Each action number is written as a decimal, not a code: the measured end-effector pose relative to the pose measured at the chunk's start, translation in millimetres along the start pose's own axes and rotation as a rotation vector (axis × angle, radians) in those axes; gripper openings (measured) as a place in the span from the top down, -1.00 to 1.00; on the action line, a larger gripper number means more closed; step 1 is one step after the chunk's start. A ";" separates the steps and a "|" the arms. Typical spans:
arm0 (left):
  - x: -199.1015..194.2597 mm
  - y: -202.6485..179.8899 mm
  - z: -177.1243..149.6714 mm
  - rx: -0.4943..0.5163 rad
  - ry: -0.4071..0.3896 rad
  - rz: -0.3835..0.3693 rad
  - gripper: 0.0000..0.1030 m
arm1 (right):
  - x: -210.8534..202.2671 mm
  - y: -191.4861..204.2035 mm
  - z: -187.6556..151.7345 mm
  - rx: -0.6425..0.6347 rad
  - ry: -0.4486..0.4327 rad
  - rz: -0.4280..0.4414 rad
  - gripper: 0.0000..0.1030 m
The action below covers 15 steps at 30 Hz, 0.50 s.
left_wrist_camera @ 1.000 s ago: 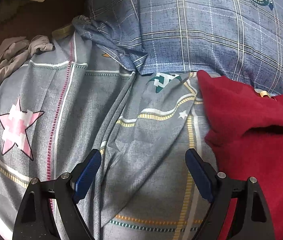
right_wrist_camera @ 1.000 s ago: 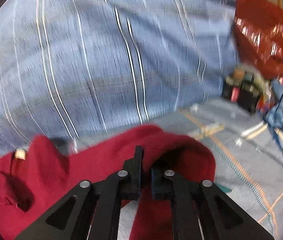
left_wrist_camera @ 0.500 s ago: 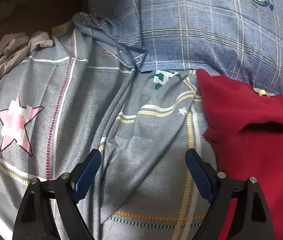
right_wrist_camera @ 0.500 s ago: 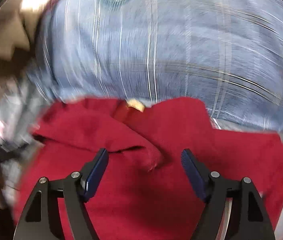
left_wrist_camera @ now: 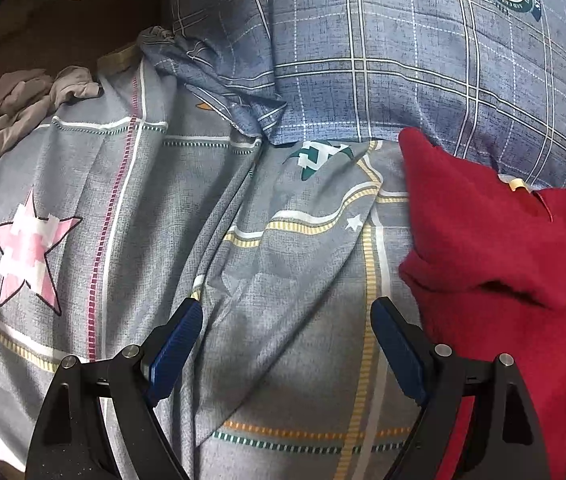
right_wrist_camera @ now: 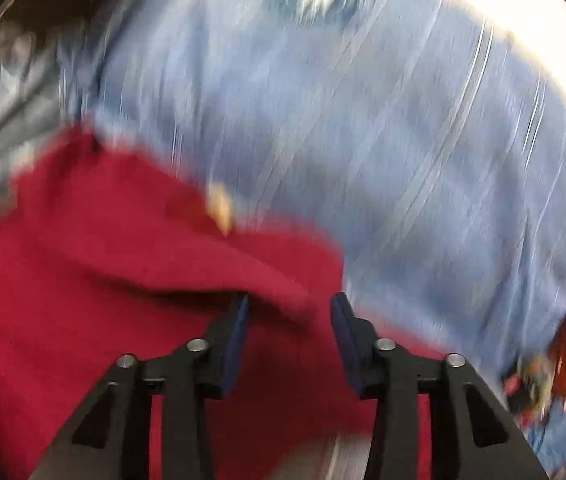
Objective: Fold small clothes
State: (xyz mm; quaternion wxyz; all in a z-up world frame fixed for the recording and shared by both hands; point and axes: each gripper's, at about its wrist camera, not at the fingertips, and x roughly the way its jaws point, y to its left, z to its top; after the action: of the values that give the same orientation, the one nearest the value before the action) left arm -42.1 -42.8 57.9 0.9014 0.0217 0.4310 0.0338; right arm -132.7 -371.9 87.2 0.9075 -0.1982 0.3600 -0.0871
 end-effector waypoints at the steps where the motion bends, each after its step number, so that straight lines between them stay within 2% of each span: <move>1: -0.2 -1.0 1.7 0.001 0.008 -0.011 -0.67 | 0.6 -6.4 -17.8 0.047 0.042 0.035 0.16; 4: -1.8 -11.0 15.1 0.053 0.020 -0.039 -0.67 | -12.2 -33.6 -40.7 0.210 0.055 0.059 0.14; 6: -5.4 -19.9 25.0 0.091 -0.019 -0.002 -0.68 | -21.0 -57.1 -41.5 0.354 0.026 0.118 0.02; 8: -2.2 -28.7 32.7 0.090 -0.032 -0.023 -0.68 | -17.7 -71.6 -33.9 0.469 0.007 0.175 0.00; 11: 15.8 -36.8 37.7 0.069 0.004 -0.056 -0.68 | 4.4 -63.1 -12.1 0.471 0.016 0.196 0.02; 14: 34.9 -38.8 36.2 0.088 0.026 -0.031 -0.67 | 35.1 -40.6 4.9 0.399 0.047 0.201 0.08; 15: 40.8 -36.9 36.0 0.090 0.048 -0.014 -0.67 | 47.3 -31.7 9.1 0.357 0.067 0.173 0.09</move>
State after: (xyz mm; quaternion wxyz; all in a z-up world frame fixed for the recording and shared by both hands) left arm 13.1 -76.6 46.3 0.8891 0.0586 0.4538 0.0086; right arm -92.6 -412.2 77.3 0.9198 0.0007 0.3846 -0.0777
